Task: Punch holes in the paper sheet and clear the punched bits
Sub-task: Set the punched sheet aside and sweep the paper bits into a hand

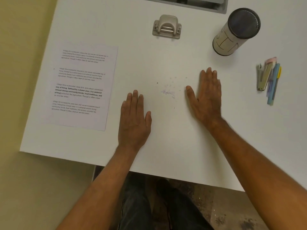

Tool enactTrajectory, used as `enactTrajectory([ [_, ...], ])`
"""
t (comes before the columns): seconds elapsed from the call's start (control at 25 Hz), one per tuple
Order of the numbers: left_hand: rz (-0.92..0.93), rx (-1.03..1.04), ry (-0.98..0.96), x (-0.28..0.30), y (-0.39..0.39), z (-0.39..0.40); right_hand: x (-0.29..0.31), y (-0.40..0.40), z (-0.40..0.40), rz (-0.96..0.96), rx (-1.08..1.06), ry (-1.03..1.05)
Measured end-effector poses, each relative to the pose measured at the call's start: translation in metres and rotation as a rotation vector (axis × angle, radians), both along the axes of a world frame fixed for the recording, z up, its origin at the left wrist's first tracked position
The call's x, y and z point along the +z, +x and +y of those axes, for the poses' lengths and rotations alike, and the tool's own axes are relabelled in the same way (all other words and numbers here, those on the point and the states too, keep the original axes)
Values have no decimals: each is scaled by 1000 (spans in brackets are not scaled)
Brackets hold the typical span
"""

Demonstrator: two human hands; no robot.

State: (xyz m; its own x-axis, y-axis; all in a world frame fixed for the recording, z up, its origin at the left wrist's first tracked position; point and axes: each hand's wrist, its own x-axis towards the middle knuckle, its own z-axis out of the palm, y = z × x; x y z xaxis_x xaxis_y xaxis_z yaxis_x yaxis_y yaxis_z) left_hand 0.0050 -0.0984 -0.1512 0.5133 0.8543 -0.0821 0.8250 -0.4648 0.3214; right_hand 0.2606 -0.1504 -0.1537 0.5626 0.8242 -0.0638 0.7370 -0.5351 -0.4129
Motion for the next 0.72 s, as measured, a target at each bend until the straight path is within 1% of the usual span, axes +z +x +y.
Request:
enactTrajectory([
  [0.12,6,5,12,-1,2,0,-3,-3,18,-45,93,30],
  [0.24,2,6,20,-2,2,0,-4,-9,32,-78,222,12],
  [0.44,-10,-2,56,-3,2,0,1,-25,45,-93,528,1],
  [0.56,-30,-5,67,-3,1,0,3,-39,37,-94,729,15],
  [0.72,-57,-21,87,-4,-1,1,7,-54,4,-76,888,7],
])
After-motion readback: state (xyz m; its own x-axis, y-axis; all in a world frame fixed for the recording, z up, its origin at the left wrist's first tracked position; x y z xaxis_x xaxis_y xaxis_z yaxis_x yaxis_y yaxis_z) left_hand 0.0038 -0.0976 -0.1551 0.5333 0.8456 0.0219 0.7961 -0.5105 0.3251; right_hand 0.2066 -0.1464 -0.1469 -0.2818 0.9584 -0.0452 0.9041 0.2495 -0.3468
